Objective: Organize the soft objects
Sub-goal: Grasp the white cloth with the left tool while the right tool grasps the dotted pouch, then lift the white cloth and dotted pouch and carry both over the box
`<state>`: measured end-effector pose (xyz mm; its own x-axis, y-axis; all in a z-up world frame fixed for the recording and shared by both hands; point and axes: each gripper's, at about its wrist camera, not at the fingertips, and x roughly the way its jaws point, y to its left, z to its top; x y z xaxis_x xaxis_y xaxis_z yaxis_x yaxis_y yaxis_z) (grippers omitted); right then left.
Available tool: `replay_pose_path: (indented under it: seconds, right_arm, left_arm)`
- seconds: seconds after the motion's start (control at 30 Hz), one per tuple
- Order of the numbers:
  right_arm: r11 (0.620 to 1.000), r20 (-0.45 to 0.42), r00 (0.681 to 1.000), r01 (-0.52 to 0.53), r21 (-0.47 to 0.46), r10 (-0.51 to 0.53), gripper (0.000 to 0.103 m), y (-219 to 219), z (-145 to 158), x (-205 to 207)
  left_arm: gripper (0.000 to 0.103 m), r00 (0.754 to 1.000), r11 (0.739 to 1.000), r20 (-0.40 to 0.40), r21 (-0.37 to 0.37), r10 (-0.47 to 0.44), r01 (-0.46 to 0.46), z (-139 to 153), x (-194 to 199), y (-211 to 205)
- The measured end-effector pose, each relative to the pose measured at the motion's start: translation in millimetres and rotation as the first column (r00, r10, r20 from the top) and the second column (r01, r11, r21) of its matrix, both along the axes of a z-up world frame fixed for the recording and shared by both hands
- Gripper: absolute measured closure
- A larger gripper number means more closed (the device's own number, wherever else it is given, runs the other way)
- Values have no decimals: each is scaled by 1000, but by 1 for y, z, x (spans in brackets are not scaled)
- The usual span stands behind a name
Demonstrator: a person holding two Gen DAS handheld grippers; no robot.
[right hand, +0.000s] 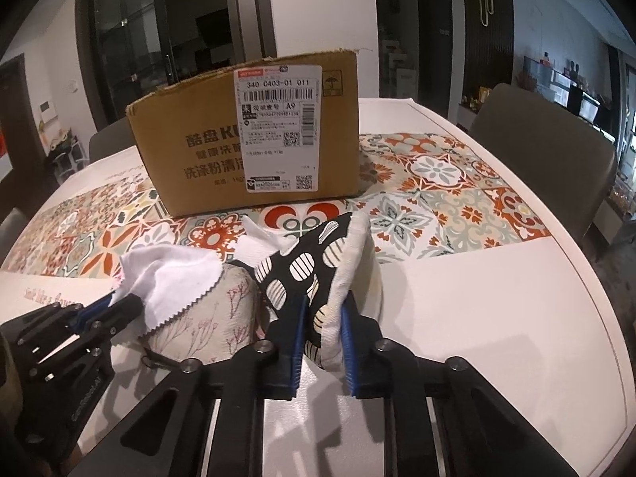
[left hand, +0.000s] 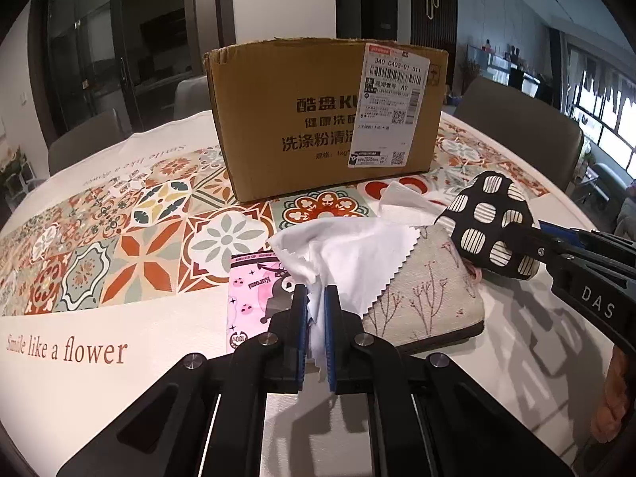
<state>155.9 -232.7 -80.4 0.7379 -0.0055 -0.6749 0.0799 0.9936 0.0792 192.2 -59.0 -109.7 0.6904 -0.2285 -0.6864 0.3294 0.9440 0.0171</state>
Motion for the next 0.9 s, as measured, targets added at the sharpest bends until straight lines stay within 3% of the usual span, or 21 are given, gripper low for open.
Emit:
replay_pose_path:
  seconds: [0.9]
  right_arm:
    - [1000, 193, 981, -5, -25, 10, 90, 10, 64, -33]
  left_arm:
    - [94, 979, 993, 205, -116, 16, 8, 78, -35, 15]
